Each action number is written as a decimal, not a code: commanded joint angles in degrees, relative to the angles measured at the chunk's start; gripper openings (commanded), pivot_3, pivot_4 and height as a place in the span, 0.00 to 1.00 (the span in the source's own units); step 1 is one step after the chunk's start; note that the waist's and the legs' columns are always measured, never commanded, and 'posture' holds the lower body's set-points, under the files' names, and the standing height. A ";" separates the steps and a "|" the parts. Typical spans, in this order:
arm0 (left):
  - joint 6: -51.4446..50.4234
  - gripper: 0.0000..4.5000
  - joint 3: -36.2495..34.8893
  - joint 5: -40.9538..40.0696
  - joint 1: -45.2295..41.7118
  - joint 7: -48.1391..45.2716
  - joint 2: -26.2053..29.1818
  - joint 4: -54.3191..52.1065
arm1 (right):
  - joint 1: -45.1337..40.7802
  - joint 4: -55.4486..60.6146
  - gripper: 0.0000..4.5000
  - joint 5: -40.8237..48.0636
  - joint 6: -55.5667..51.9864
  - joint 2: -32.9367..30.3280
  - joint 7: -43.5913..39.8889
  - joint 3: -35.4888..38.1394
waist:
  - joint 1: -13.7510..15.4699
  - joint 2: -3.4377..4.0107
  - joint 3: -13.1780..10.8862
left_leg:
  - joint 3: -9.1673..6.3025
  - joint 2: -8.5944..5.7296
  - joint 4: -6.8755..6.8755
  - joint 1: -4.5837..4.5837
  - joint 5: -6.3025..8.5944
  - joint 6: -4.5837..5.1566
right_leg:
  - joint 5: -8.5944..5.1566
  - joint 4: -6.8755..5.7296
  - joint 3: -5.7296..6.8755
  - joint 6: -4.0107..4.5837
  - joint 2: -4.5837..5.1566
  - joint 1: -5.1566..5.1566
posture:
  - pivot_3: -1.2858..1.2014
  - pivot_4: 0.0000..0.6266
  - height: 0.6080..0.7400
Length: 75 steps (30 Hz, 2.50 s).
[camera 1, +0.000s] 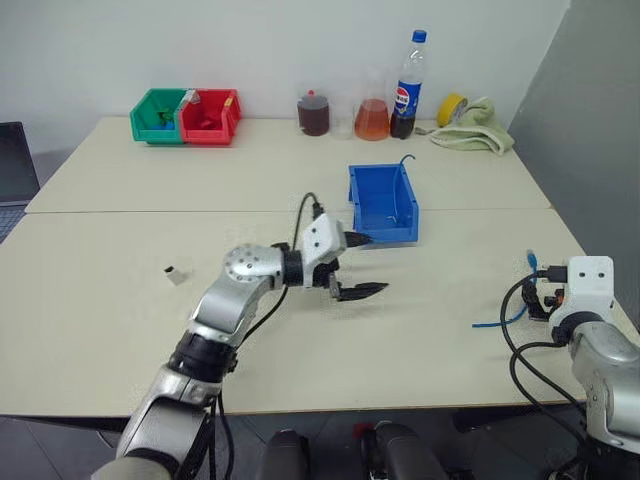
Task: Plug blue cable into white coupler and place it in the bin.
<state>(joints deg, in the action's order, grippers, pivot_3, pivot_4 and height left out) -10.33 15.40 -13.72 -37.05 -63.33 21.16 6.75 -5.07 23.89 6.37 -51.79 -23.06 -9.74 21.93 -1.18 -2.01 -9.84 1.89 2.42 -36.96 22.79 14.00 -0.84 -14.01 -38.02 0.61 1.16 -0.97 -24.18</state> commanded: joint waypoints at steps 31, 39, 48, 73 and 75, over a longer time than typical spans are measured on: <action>7.63 1.00 -0.14 4.05 0.31 1.78 -1.74 4.38 | -14.84 -31.39 0.64 6.92 3.84 -7.22 -5.17 -0.11 | -0.38 0.06 0.01 | -0.02 -0.04 -0.04 -0.11 -0.02 0.05 | 0.04 -0.07 -0.07 -0.06 0.02 0.10 | 0.52 0.24 1.00; 6.83 1.00 -0.14 4.05 0.89 1.65 -0.88 3.56 | -15.07 -31.38 0.23 8.18 3.02 -6.32 -4.13 0.30 | -0.37 0.07 0.01 | -0.02 -0.03 -0.05 -0.10 -0.02 0.06 | 0.07 -0.05 -0.09 -0.12 0.02 0.10 | 0.52 0.24 1.00; 4.53 1.00 -1.05 2.84 3.51 2.59 -0.60 -0.18 | -15.45 -30.48 0.00 9.17 4.36 -8.53 -7.14 -0.94 | -0.38 0.07 0.01 | -0.03 -0.02 -0.05 -0.11 -0.02 0.06 | 0.07 -0.06 -0.09 -0.12 0.02 0.10 | 0.52 0.24 1.00; -0.76 1.00 -19.06 9.57 72.69 46.98 -12.37 -47.81 | -46.64 -55.23 0.00 -3.58 38.96 12.60 -46.92 -47.18 | 0.31 0.08 -0.16 | -0.04 0.14 -0.01 -0.18 0.00 0.08 | 0.00 -0.06 -0.02 0.10 0.11 0.01 | 0.52 0.24 1.00; 1.13 1.00 -18.81 11.68 73.19 49.86 -14.52 -46.80 | -48.01 -59.64 0.00 -5.21 42.59 14.64 -47.79 -48.30 | 0.73 0.08 -0.16 | -0.01 0.13 -0.05 -0.17 0.00 0.08 | 0.02 -0.05 -0.02 0.10 0.13 0.02 | 0.52 0.24 1.00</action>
<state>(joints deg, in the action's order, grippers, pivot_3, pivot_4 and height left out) -11.93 -3.70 -3.88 36.14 -16.32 7.19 -38.84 -51.30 -33.62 2.69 -12.94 -8.46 -56.55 -26.31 -0.45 -1.93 -10.00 1.87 2.55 -37.03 22.61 14.01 -0.75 -13.97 -38.08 0.60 1.27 -0.84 -24.16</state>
